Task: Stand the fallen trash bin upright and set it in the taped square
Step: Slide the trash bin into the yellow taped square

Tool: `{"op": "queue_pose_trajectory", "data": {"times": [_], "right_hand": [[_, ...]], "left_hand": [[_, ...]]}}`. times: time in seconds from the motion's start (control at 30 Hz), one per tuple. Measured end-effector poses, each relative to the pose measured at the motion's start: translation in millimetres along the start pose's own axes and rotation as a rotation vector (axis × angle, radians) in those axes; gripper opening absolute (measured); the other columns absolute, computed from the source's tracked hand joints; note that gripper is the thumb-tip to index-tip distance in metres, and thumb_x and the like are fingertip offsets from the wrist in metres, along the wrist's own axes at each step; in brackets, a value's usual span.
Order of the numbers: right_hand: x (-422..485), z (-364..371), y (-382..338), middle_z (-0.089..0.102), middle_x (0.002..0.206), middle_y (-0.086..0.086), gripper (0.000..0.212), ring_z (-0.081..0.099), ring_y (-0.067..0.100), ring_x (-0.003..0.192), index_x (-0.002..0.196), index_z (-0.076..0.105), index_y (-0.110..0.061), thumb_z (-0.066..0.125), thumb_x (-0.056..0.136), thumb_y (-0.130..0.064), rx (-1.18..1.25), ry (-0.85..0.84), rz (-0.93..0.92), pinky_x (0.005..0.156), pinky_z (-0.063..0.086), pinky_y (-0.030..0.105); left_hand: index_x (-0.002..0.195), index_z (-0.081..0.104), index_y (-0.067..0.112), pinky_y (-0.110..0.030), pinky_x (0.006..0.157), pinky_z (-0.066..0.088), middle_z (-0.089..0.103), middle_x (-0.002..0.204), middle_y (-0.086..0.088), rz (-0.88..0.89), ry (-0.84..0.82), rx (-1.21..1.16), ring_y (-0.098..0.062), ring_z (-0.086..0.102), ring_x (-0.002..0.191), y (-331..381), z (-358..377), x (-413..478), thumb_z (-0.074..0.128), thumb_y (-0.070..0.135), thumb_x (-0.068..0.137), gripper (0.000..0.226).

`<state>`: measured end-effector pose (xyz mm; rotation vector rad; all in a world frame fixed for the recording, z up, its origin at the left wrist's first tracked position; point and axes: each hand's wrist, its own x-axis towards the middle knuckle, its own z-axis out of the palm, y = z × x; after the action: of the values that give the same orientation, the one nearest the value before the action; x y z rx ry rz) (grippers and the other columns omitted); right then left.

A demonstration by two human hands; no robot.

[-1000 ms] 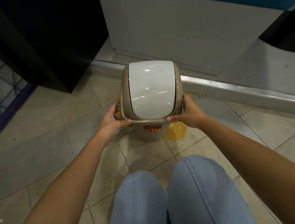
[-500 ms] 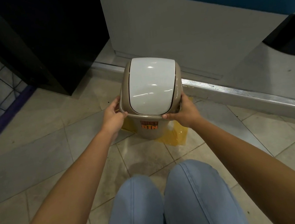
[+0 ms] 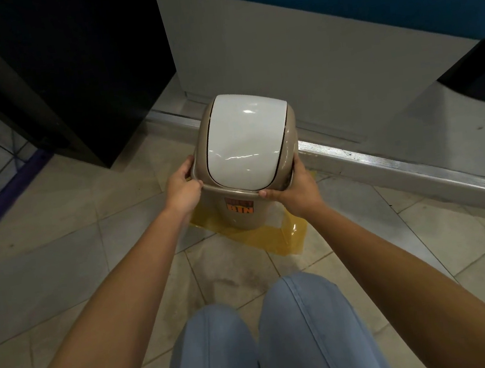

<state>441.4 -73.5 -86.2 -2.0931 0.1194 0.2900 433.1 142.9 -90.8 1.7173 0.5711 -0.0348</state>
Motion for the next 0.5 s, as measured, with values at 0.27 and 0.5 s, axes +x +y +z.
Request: {"op": "queue_pose_trajectory", "data": {"times": [0.27, 0.5], "right_hand": [[14, -4, -3, 0.037, 0.15, 0.008, 0.12, 0.036, 0.027, 0.138, 0.15, 0.015, -0.014, 0.09, 0.057, -0.025, 0.042, -0.007, 0.048, 0.11, 0.038, 0.047], [27, -4, -19, 0.033, 0.149, 0.011, 0.122, 0.036, 0.029, 0.136, 0.147, 0.013, -0.011, 0.091, 0.053, -0.019, 0.083, -0.028, 0.104, 0.107, 0.042, 0.044]], "left_hand": [[0.143, 0.034, 0.021, -0.03, 0.105, 0.033, 0.04, 0.147, 0.0, -0.038, -0.016, 0.006, -0.018, 0.037, 0.133, 7, 5, 18, 0.045, -0.011, 0.084, 0.067], [0.143, 0.032, 0.03, -0.04, 0.098, 0.046, 0.043, 0.143, -0.002, -0.054, -0.117, 0.013, -0.021, 0.048, 0.121, 25, -10, 28, 0.044, -0.007, 0.088, 0.067]]}}
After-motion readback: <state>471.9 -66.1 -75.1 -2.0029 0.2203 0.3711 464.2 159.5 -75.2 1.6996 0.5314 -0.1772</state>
